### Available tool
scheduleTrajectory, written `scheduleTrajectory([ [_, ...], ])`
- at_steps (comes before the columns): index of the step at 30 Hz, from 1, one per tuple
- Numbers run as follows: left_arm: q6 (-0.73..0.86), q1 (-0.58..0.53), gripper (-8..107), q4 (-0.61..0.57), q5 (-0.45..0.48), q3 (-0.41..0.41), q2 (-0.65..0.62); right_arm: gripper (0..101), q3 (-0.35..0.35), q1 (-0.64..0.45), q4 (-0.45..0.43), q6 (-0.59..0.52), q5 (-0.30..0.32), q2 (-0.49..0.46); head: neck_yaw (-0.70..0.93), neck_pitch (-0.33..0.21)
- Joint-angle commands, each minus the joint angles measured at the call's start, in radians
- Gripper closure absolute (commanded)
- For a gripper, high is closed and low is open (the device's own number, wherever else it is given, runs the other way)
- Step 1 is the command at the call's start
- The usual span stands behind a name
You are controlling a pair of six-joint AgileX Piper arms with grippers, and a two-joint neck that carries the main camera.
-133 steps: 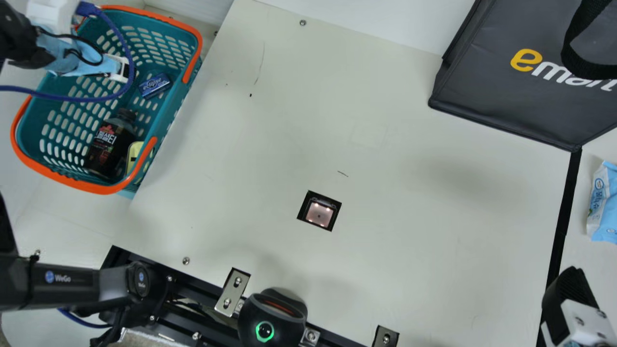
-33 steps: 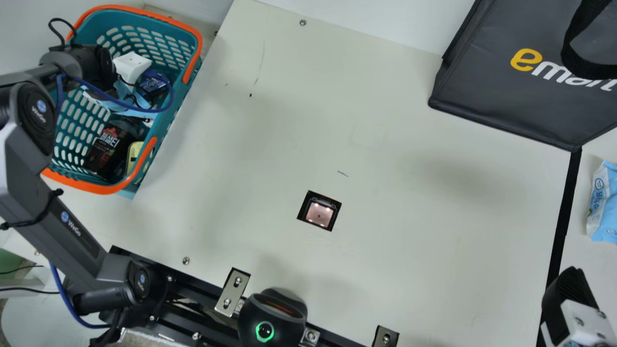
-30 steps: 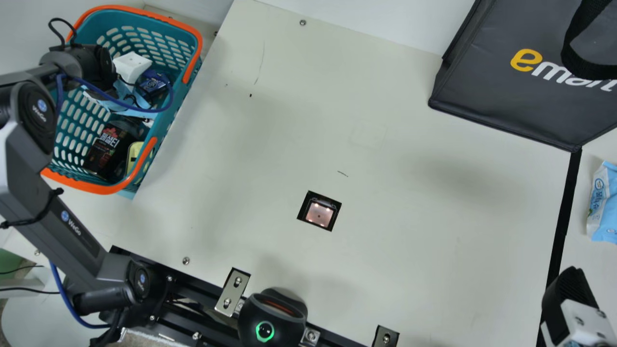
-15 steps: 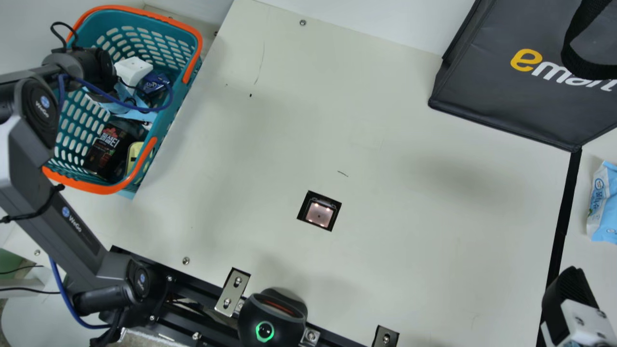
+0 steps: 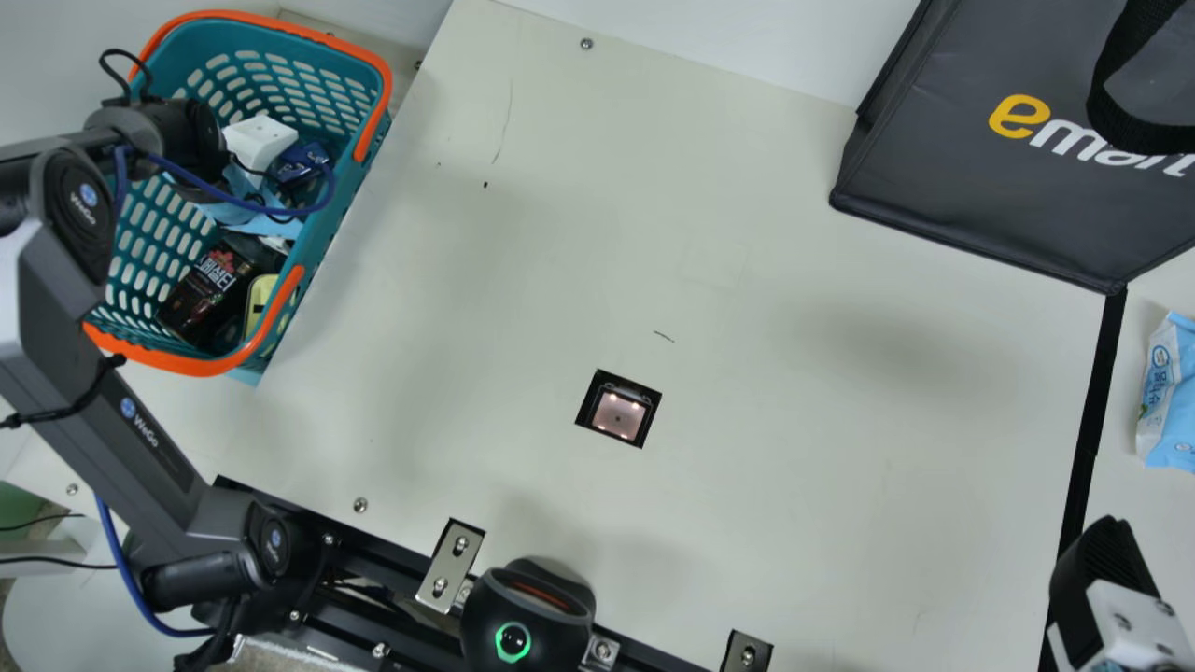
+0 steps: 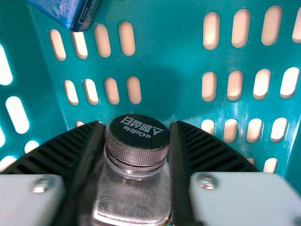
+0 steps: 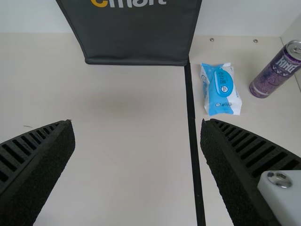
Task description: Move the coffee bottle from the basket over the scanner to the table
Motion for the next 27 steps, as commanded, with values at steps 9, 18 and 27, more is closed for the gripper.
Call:
scheduleTrajectory([
  [9, 0.004, 0.005, 107, -0.039, 0.001, -0.002, -0.017, 6, 0.000, 0.000, 0.000, 0.000, 0.000, 0.000, 0.002, -0.029],
  [18, 0.004, 0.004, 107, -0.087, 0.020, -0.011, -0.067, 6, 0.000, 0.000, 0.000, 0.000, 0.000, 0.000, 0.002, -0.029],
  [27, 0.009, 0.002, 107, -0.130, 0.035, -0.021, -0.125, 6, 0.000, 0.000, 0.000, 0.000, 0.001, 0.000, 0.002, -0.029],
])
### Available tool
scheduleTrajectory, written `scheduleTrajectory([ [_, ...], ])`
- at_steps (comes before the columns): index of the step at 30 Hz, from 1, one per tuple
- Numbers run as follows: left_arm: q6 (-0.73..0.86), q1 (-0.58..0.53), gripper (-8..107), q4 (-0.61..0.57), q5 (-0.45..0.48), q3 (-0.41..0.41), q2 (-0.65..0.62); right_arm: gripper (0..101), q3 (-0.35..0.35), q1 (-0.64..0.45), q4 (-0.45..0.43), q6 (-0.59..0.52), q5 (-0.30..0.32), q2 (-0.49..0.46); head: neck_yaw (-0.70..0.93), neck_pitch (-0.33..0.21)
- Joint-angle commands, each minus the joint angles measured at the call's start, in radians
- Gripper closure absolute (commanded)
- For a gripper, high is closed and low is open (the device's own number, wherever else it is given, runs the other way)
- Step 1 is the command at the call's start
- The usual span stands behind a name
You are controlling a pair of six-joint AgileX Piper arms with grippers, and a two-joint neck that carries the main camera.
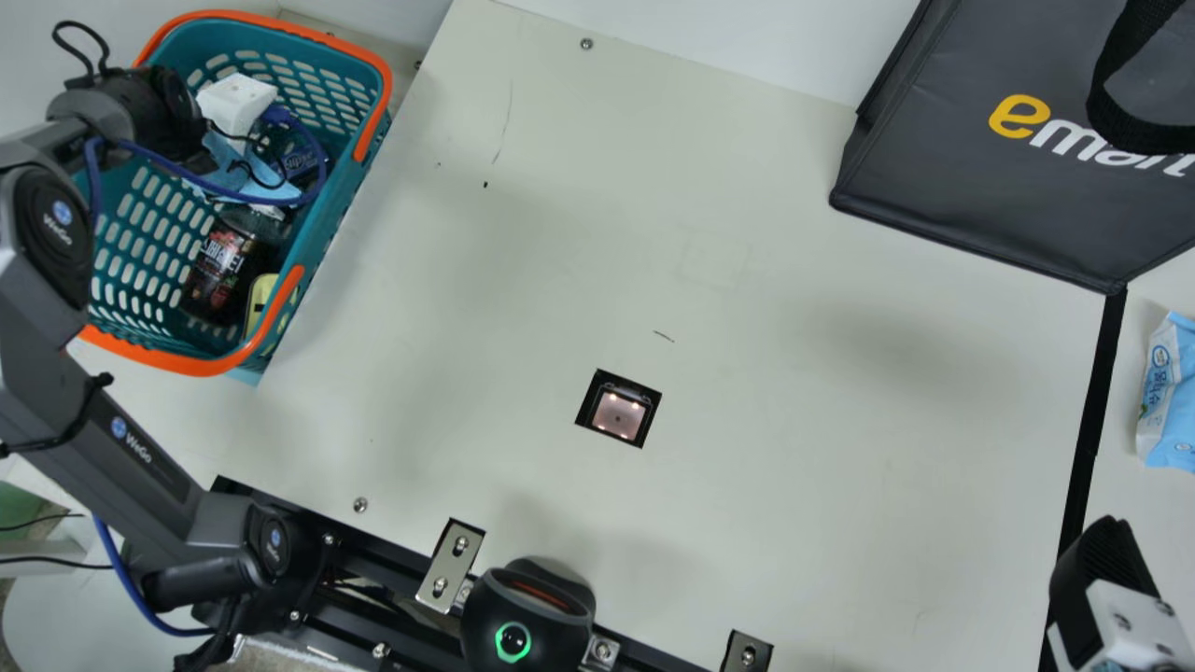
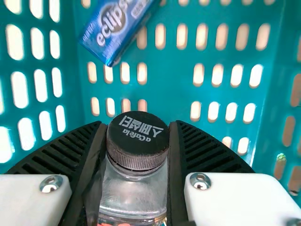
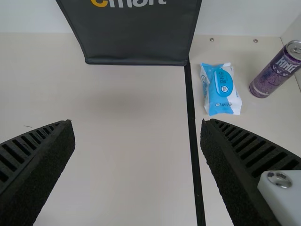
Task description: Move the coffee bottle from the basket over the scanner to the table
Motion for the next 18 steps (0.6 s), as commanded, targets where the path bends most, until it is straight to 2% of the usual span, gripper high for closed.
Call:
scheduleTrajectory([
  [1, 0.000, 0.000, 107, -0.004, 0.001, -0.003, -0.009, 6, 0.000, 0.000, 0.000, 0.000, 0.000, 0.000, 0.002, -0.029],
  [18, -0.015, 0.007, 107, -0.049, 0.027, -0.031, -0.075, 6, 0.000, 0.000, 0.000, 0.000, 0.000, 0.000, 0.002, -0.029],
])
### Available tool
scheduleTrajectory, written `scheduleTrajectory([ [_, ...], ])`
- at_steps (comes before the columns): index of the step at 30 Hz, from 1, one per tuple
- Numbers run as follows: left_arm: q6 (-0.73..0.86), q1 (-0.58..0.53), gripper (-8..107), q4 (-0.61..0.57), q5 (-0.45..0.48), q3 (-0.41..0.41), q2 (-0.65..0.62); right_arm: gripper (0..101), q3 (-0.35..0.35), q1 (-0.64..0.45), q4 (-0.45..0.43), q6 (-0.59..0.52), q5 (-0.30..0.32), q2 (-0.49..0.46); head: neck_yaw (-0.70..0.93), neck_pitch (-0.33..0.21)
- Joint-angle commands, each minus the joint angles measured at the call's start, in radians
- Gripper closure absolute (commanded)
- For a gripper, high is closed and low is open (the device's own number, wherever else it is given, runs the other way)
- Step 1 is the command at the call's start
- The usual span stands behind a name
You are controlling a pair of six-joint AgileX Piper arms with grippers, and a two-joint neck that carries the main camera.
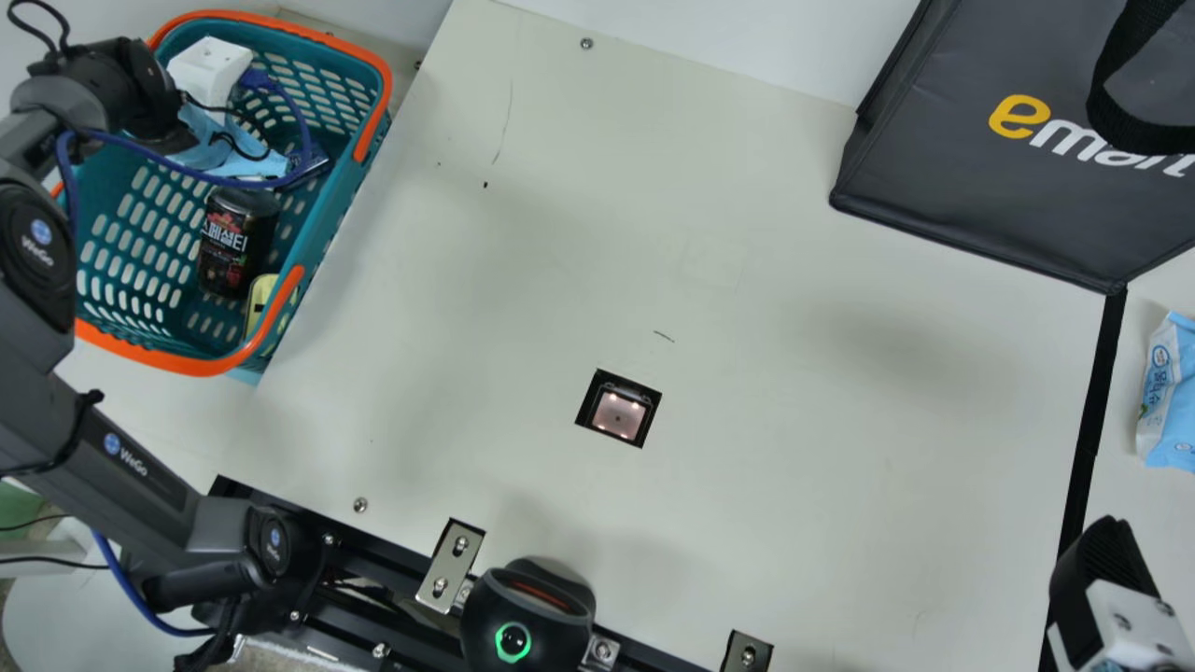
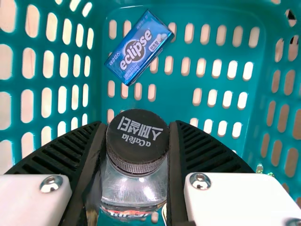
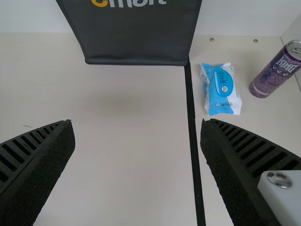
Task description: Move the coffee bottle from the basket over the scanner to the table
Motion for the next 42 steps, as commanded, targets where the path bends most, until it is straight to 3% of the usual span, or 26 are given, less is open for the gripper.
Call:
scheduleTrajectory([
  [1, -0.001, 0.002, 107, -0.004, 0.003, -0.002, -0.006, 6, 0.000, 0.000, 0.000, 0.000, 0.000, 0.000, 0.002, -0.030],
  [27, -0.009, 0.015, 107, -0.045, 0.017, 0.039, -0.151, 6, 0.000, 0.000, 0.000, 0.000, -0.001, 0.000, 0.002, -0.030],
  [42, -0.158, 0.011, 107, -0.060, 0.154, -0.004, -0.248, 6, 0.000, 0.000, 0.000, 0.000, -0.001, 0.000, 0.002, -0.030],
])
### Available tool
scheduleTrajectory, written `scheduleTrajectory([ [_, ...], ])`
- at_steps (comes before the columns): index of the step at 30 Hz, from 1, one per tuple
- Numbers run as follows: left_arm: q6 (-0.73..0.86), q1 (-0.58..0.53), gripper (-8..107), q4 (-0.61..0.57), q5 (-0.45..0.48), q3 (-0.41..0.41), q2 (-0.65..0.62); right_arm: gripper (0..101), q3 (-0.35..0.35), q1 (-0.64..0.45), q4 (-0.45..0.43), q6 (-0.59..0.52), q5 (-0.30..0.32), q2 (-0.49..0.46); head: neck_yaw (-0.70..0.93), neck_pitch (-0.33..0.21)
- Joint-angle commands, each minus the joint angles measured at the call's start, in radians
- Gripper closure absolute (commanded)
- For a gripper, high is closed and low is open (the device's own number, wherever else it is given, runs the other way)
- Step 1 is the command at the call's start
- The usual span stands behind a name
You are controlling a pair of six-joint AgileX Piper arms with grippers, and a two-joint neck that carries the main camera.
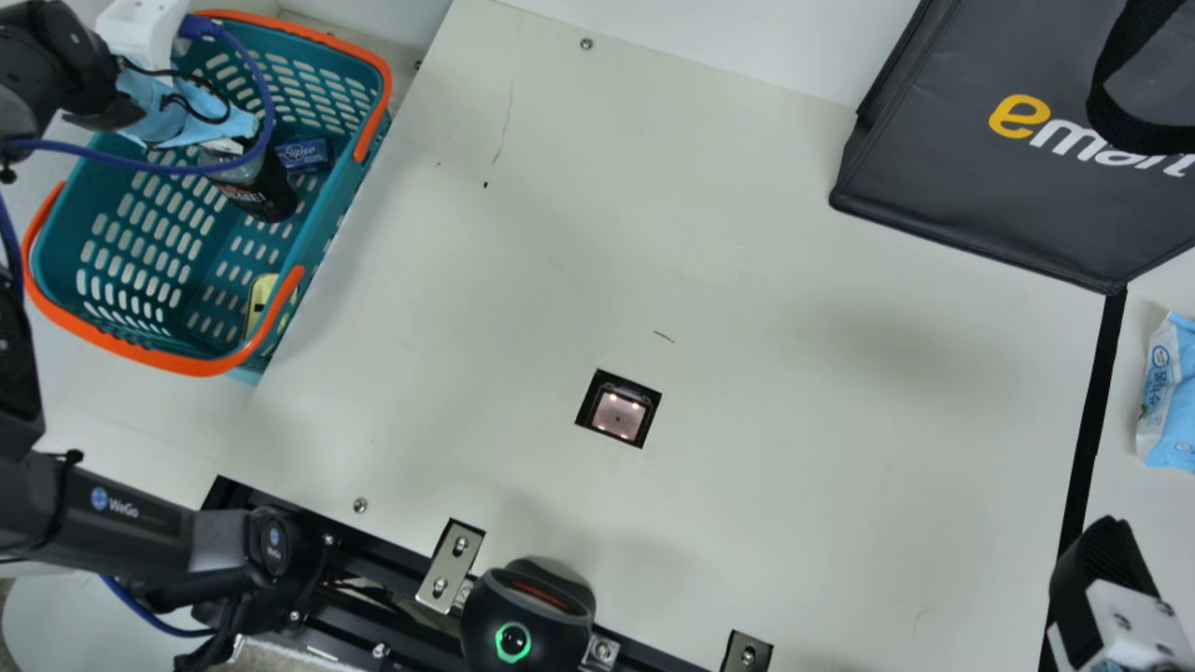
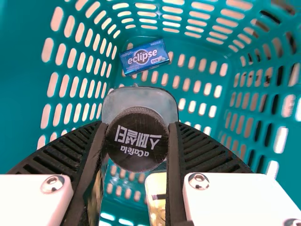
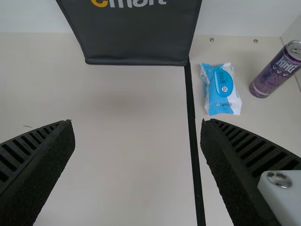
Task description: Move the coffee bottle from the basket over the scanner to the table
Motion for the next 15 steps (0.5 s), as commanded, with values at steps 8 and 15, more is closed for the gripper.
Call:
scheduleTrajectory([
  [8, -0.166, -0.003, 107, -0.016, 0.139, -0.079, -0.079, 6, 0.000, 0.000, 0.000, 0.000, 0.000, 0.000, 0.004, -0.029],
  [15, -0.284, -0.018, 107, -0.017, 0.234, -0.154, -0.142, 6, 0.000, 0.000, 0.000, 0.000, 0.000, 0.000, 0.004, -0.029],
])
